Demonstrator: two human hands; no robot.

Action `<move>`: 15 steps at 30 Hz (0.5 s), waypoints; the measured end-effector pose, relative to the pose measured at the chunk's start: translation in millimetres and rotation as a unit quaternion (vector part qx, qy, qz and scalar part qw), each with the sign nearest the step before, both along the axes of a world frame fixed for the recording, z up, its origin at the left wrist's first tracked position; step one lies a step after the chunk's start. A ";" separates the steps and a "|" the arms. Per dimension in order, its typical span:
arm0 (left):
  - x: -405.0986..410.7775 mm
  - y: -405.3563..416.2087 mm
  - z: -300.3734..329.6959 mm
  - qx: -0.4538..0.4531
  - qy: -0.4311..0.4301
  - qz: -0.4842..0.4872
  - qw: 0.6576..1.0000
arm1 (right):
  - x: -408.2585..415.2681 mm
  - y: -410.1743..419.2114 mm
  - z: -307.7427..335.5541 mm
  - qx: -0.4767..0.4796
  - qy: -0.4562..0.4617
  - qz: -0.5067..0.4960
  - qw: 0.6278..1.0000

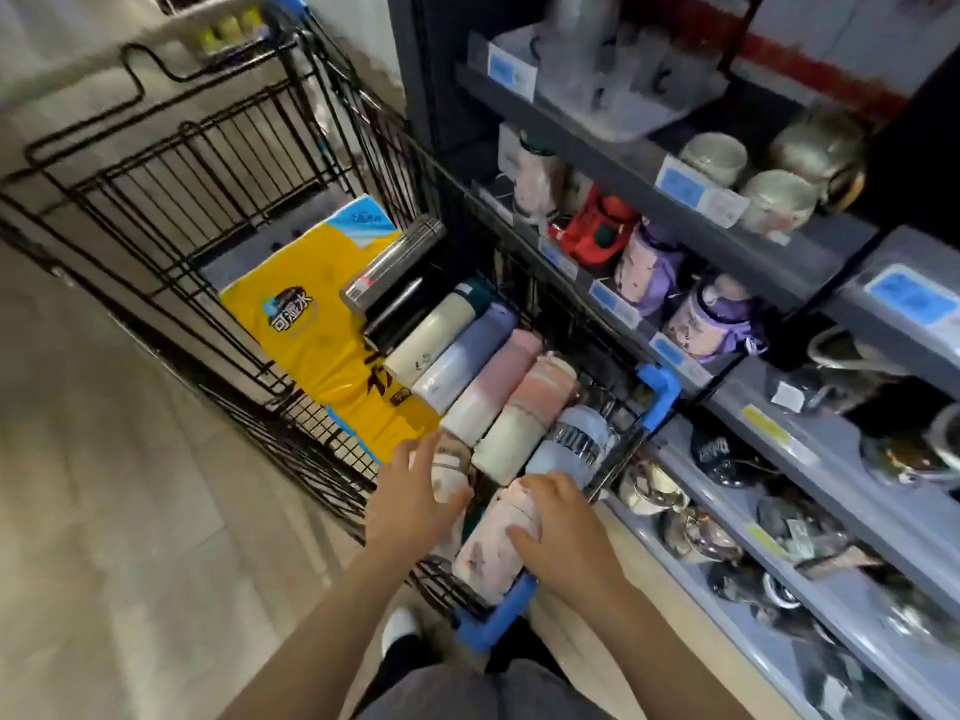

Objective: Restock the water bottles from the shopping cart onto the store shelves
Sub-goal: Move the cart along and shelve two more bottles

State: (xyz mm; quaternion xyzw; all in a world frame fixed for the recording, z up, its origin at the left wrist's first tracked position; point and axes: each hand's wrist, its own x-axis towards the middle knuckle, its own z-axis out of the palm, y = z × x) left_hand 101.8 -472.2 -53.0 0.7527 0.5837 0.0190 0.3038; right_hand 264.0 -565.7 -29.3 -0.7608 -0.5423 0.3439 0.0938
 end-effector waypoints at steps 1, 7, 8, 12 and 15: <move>4.2 8.6 -9.2 -0.023 0.011 0.005 1.000 | -0.9 1.4 -2.1 -0.004 -0.001 -0.012 1.000; 13.8 54.1 -54.5 -0.068 0.089 -0.077 0.991 | -17.1 10.5 -12.5 -0.022 -0.029 -0.114 0.993; 14.3 60.0 -57.5 -0.082 0.086 -0.082 0.990 | -22.3 12.8 -14.3 -0.032 -0.034 -0.133 0.990; 10.1 74.2 -72.3 -0.152 0.051 -0.078 0.984 | -46.9 28.1 -21.0 -0.085 -0.055 -0.214 0.972; 8.7 70.7 -83.6 -0.182 0.023 -0.093 0.979 | -65.2 38.7 -28.4 -0.127 -0.056 -0.260 0.956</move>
